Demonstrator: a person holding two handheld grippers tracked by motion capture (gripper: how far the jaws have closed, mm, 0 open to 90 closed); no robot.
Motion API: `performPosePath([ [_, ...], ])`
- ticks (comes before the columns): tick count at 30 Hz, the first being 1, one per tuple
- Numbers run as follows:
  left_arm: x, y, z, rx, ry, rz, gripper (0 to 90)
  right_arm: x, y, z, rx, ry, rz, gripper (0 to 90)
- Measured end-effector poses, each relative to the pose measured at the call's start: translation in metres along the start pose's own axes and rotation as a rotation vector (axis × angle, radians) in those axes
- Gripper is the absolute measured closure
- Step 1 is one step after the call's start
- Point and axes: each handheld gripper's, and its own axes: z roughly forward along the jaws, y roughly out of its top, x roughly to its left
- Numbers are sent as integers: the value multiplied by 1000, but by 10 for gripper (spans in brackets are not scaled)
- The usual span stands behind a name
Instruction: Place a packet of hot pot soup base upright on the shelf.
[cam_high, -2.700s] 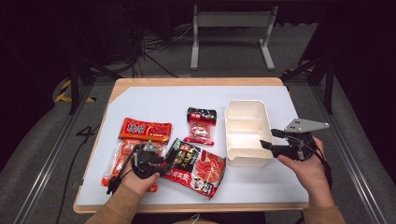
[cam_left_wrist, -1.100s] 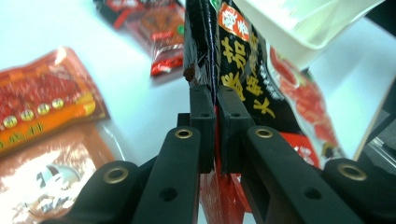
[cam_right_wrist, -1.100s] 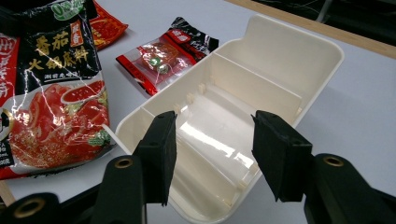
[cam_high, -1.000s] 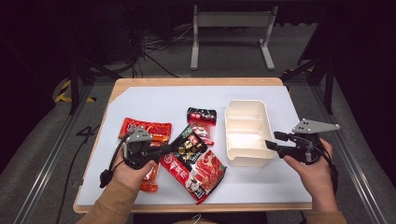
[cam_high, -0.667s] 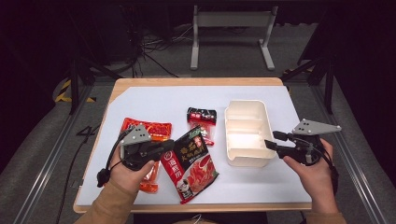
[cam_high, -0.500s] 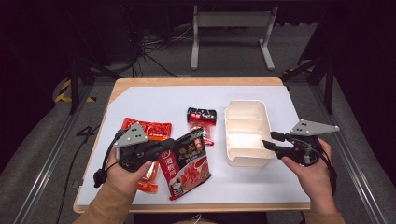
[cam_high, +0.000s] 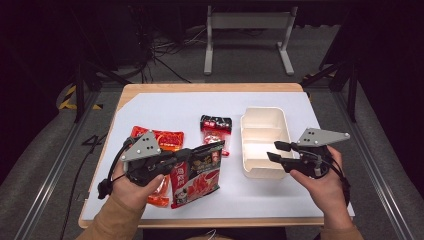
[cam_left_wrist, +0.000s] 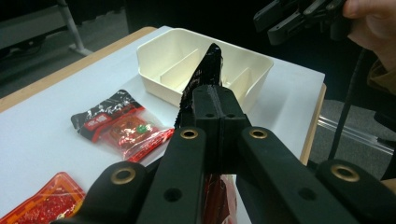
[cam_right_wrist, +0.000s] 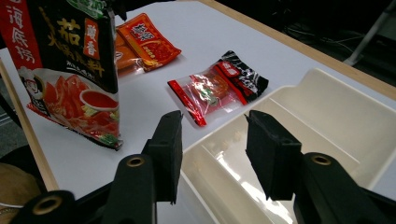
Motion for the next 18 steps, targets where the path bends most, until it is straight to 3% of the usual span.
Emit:
performPosePath([
  [5, -1, 6, -2, -12, -10, 11, 900, 5, 11, 6, -23, 38, -33, 495],
  [14, -3, 15, -4, -23, -25, 42, 900, 21, 38, 25, -67, 188, -91, 417],
  [18, -4, 17, -3, -26, -34, 47, 900, 27, 46, 36, -63, 222, -117, 395],
])
